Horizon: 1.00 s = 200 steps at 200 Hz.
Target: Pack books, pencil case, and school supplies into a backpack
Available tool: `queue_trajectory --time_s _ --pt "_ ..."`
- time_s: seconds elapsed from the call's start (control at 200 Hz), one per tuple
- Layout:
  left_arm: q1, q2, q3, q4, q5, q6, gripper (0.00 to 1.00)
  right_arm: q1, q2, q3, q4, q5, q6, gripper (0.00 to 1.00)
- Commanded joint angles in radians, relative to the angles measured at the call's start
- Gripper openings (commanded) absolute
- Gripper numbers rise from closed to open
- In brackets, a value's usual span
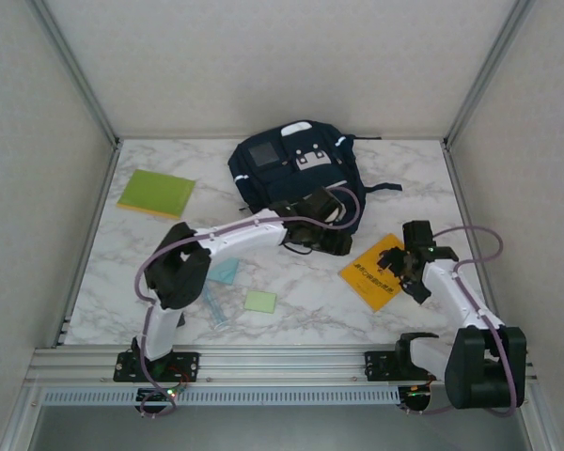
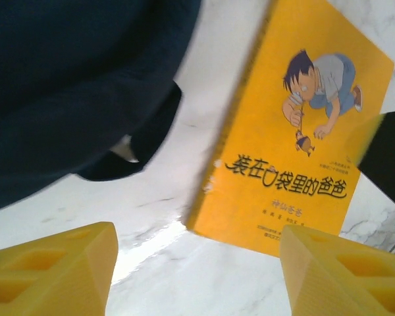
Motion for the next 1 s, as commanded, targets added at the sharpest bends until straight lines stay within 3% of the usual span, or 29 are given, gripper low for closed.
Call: queue_trajectory --time_s 0.0,0.28,0.626,0.996 --pt "-0.006 0.065 0.060 -0.005 0.050 -0.014 0.63 -0.020 0.006 -0.063 0.129 -0.094 0.061 0.93" --pt "-0.010 0.220 0.192 -0.051 0.082 -0.005 0.58 -0.023 0.076 -0.105 0.309 -0.226 0.075 0.80" --pt "-0.010 0.312 0.239 -0.093 0.100 0.000 0.52 -0.026 -0.053 -0.103 0.369 -0.292 0.079 0.55" --pt "-0.010 0.329 0.256 -0.112 0.126 0.006 0.46 -0.027 0.021 -0.120 0.443 -0.333 0.069 0.51"
